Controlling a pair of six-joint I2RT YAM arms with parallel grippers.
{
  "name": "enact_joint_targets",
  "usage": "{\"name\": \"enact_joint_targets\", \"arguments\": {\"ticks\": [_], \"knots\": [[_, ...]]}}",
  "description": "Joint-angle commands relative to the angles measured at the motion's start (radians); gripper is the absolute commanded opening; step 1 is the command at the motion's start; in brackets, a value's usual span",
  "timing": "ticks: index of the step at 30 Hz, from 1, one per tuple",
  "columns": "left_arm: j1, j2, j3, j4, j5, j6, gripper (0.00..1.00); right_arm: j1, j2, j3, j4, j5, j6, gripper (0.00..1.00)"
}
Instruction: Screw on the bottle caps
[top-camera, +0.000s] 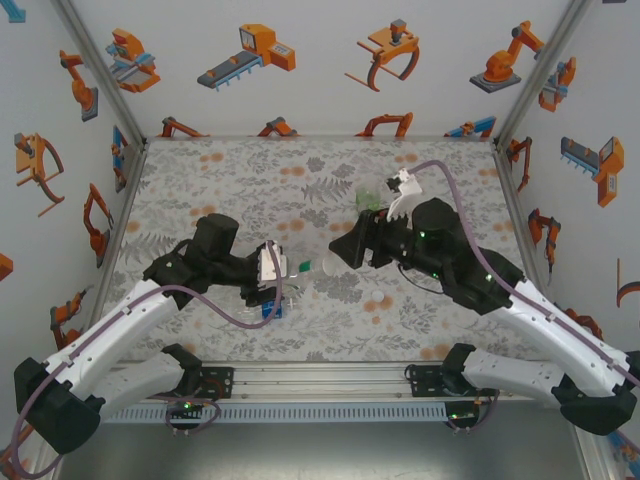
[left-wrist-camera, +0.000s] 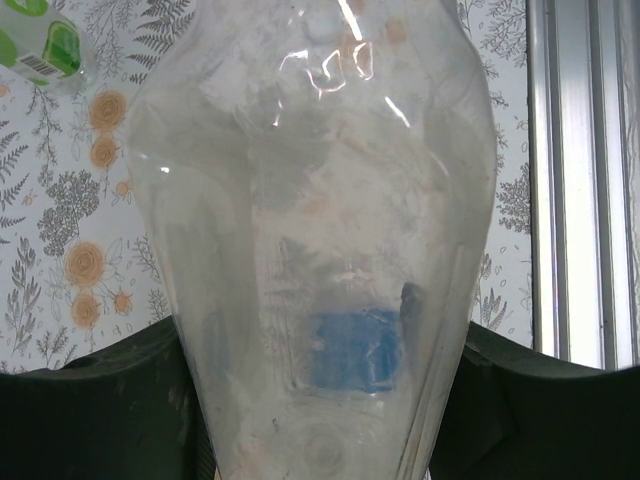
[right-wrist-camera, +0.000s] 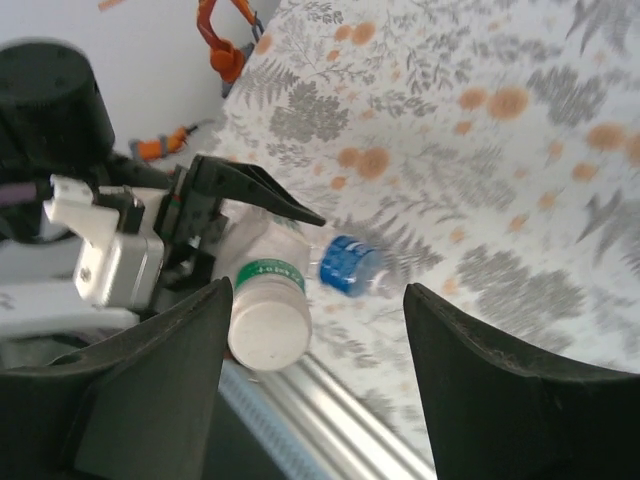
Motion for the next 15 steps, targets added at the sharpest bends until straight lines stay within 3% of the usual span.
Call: {"name": "enact_joint_targets", "arguments": {"ticks": [1, 9, 15], "knots": [[-0.002, 0.001, 0.029, 0.007, 0.047, 0.014, 0.00, -0.004, -0.006, 0.045, -0.003, -0.114, -0.363, 0.64], [-0.003, -0.004, 0.034, -0.014, 0.092, 0.034, 0.00, -0.003, -0.002, 0.047, -0.025, -0.579, -0.918, 0.65], [-0.008, -0.005, 0.030, -0.021, 0.103, 0.037, 0.00, -0.003, 0.041, 0.042, -0.016, -0.594, -1.031, 0.67]]}}
